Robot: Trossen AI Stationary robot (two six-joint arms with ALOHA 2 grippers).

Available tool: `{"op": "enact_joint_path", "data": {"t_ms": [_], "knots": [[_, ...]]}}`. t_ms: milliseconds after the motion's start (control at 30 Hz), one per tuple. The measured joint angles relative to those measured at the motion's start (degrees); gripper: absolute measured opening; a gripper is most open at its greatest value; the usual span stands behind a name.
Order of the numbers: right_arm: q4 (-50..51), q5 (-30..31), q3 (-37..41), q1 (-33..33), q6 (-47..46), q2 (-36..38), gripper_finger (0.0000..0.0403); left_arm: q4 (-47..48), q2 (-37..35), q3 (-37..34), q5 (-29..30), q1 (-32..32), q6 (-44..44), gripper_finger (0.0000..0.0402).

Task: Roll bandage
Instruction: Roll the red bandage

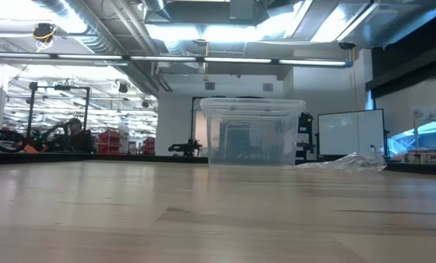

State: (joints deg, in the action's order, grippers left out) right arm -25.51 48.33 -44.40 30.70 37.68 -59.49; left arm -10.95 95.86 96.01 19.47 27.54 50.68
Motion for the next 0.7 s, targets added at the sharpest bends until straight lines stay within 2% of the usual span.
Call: {"op": "enact_joint_path", "data": {"t_ms": [167, 367, 533, 700], "knots": [[1.49, -5.1, 0.0, 0.0, -5.33, -1.03, 0.0006, -0.16, -0.81, 0.11, 2.75, -0.54, 3.17, 0.0017], [1.9, -7.17, 0.0, 0.04, -12.38, -1.13, 0.0009, 5.85, -1.64, 0.11, 10.3, -1.45, 3.73, 0.0017], [-0.58, -7.36, 0.02, 0.0, -22.03, -1.11, 0.001, 10.11, -1.64, 0.14, 10.97, -2.23, 1.78, 0.0017], [-0.38, -7.38, 0.04, 0.0, -23.46, -1.13, 0.0015, 10.9, -1.64, 0.07, 11.03, -2.48, 0.64, 0.0017]]}}
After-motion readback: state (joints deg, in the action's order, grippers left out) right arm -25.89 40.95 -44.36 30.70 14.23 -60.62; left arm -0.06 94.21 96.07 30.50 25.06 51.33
